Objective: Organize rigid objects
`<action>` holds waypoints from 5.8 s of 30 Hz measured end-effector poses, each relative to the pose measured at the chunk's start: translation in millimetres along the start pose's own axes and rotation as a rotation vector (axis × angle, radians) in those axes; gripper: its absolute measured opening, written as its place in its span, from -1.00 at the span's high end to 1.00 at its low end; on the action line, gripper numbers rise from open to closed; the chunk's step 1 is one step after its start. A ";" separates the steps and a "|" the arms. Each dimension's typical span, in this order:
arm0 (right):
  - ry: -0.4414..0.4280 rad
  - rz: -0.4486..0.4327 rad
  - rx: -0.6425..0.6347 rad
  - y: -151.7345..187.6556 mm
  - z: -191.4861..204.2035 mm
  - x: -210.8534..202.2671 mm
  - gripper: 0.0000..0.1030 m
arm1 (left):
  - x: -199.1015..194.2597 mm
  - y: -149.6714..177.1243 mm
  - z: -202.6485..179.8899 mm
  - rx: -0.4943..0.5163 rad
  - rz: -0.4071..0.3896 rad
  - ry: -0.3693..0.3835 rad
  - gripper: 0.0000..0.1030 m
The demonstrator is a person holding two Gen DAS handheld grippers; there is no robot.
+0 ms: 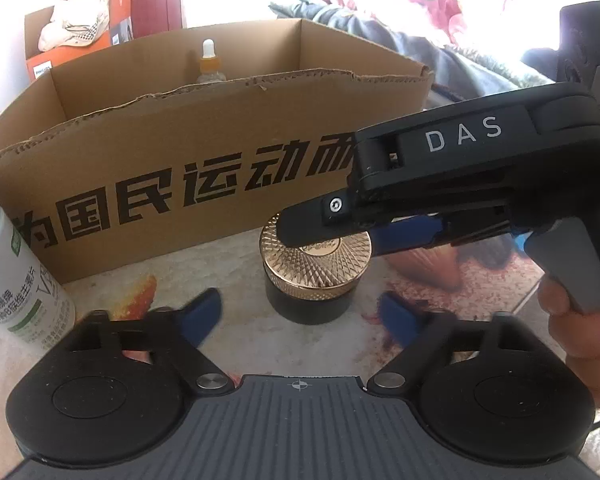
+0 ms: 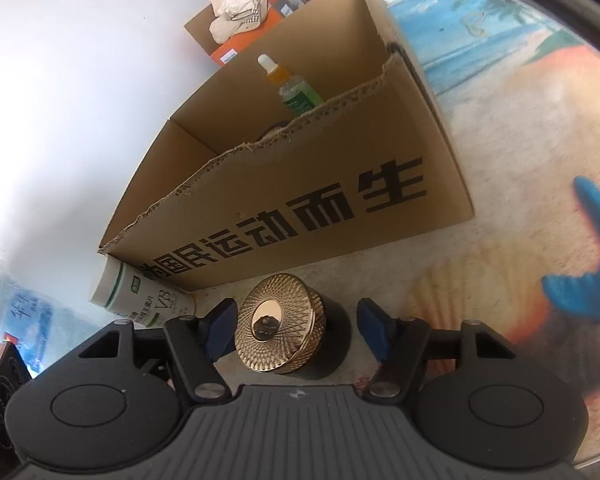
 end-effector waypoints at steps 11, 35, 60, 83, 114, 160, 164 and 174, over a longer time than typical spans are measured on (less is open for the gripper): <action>-0.024 -0.010 0.043 0.0 -6.4 -1.9 0.03 | 3.5 -5.2 -6.1 -0.031 0.025 0.004 0.01; -0.034 -0.014 0.082 26.0 -19.5 -21.3 -0.09 | 7.9 2.2 -36.7 0.082 0.058 0.027 -0.09; -0.045 -0.226 -0.214 -15.9 80.9 -86.1 -0.11 | -95.6 -58.3 -16.8 0.026 -0.206 -0.062 -0.07; 0.122 0.152 -0.211 -164.4 61.8 35.2 -0.13 | 24.6 -156.8 72.5 -0.240 0.176 0.015 -0.07; 0.154 0.129 -0.272 -170.6 63.2 35.1 -0.13 | 25.7 -152.3 75.3 -0.294 0.196 0.046 -0.39; -0.146 0.050 -0.263 -28.8 162.8 47.7 -0.03 | -80.4 13.0 127.6 -0.372 -0.209 -0.295 -0.56; -0.137 0.065 -0.255 -31.9 162.6 62.0 0.01 | -74.8 14.2 133.0 -0.396 -0.201 -0.260 -0.35; -0.143 0.093 -0.244 -31.2 162.8 78.3 0.38 | -76.0 16.7 133.3 -0.405 -0.194 -0.233 -0.07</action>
Point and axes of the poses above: each gripper's, at about its wrist camera, not at the fingertips, and x roughly the way its jaws point, z to its left, y to its underside, the point moved 5 cm from there along x, roughly the way its jaws point, and after that the axes turned 10 degrees about z, right-handed, at the moved point
